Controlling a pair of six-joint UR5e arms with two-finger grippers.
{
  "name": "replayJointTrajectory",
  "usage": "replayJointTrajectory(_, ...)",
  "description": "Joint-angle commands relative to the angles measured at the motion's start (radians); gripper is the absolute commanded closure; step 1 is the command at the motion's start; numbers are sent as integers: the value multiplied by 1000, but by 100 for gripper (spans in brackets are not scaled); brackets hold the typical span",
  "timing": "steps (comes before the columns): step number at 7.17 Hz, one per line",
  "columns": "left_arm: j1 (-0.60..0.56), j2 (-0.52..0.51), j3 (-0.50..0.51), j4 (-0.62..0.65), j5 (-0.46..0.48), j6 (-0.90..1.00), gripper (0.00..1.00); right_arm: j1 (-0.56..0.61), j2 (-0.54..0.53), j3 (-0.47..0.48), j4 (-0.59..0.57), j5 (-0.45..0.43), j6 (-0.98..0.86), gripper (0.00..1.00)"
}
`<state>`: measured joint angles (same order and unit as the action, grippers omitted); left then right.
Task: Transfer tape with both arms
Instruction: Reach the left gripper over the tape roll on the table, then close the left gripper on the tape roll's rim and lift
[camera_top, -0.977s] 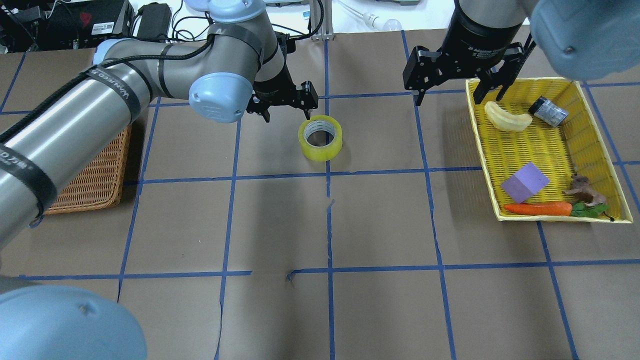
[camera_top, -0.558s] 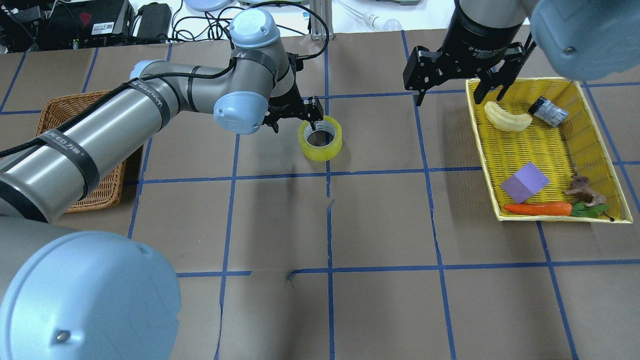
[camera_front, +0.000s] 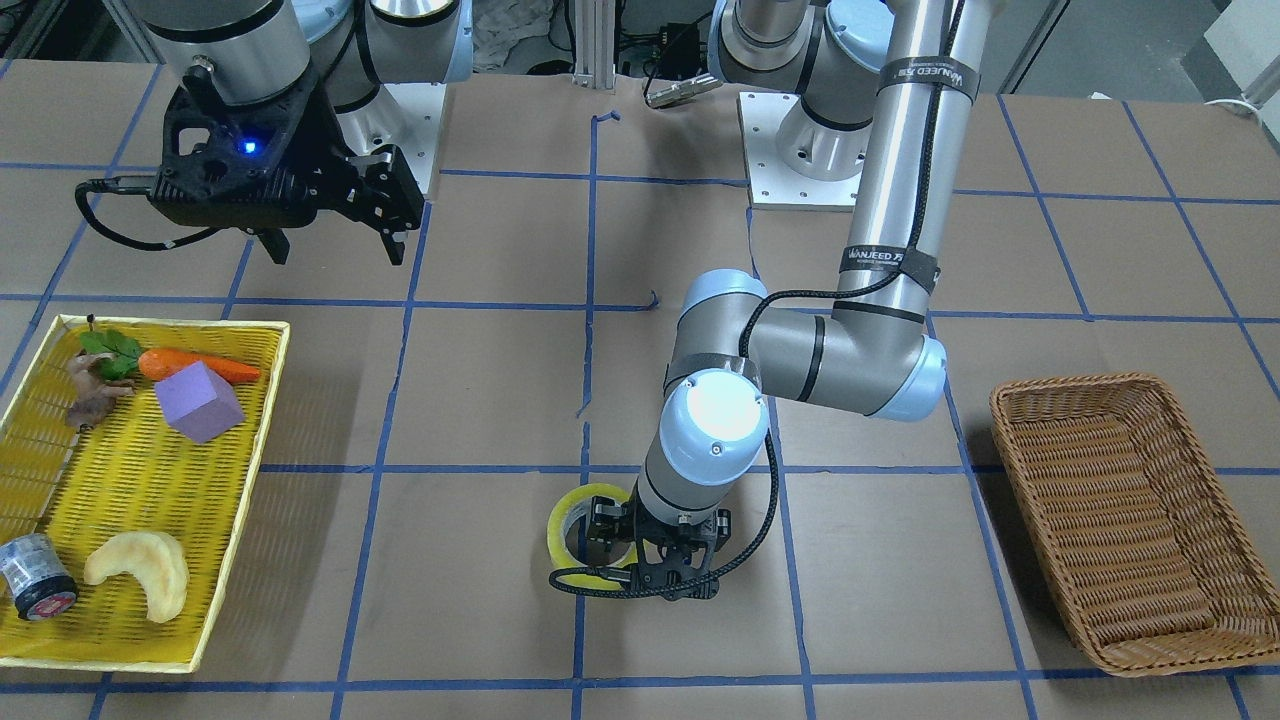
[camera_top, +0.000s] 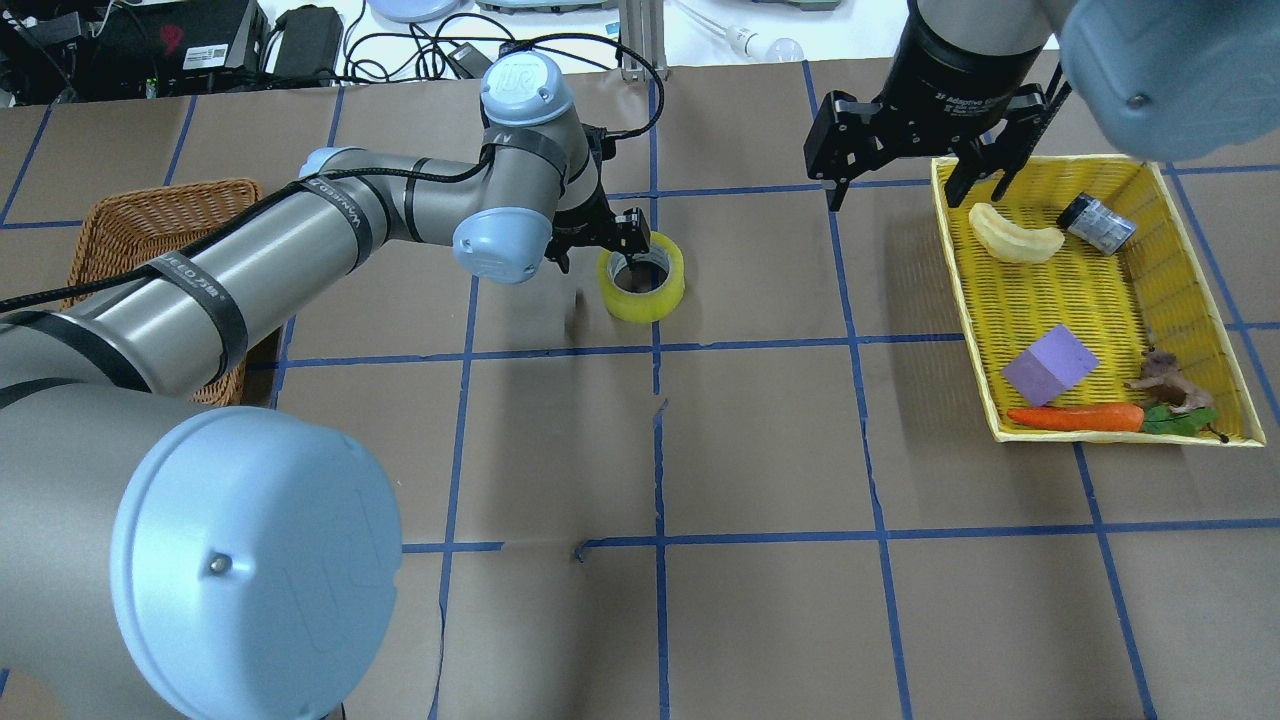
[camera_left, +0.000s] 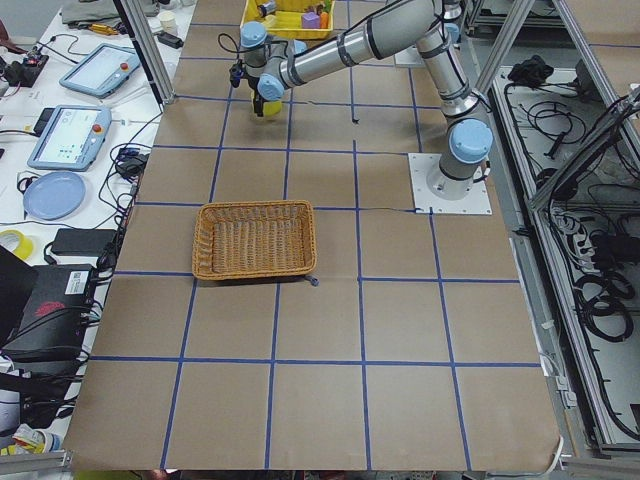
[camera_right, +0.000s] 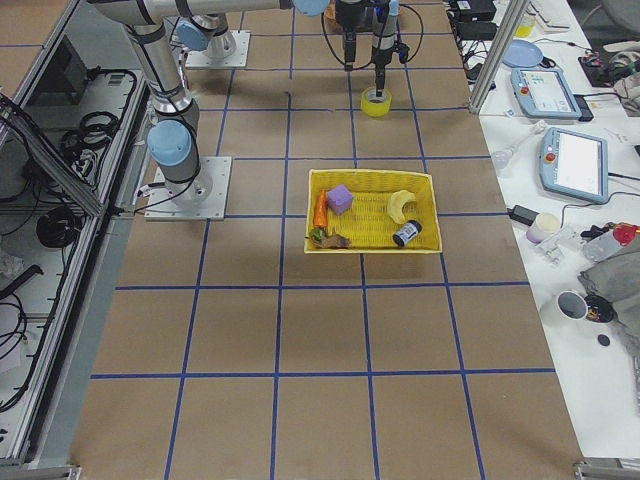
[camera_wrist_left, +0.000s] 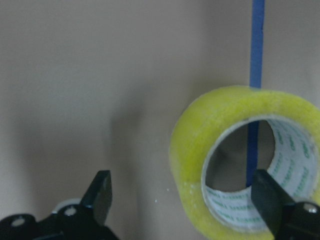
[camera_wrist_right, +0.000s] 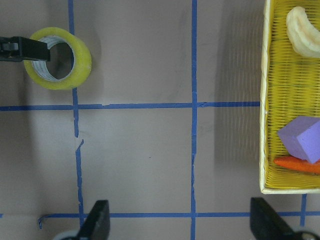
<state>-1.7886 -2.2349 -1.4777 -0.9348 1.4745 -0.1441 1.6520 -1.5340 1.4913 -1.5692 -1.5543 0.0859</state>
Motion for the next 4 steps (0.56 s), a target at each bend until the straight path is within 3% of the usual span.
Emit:
replayJointTrajectory(1,0,-8,0,1,-2,31,100,0,0,0,0,0,0,0)
replayJointTrajectory(4,17,29,7,-39,-7,44,100,0,0,0,0,-3,0,0)
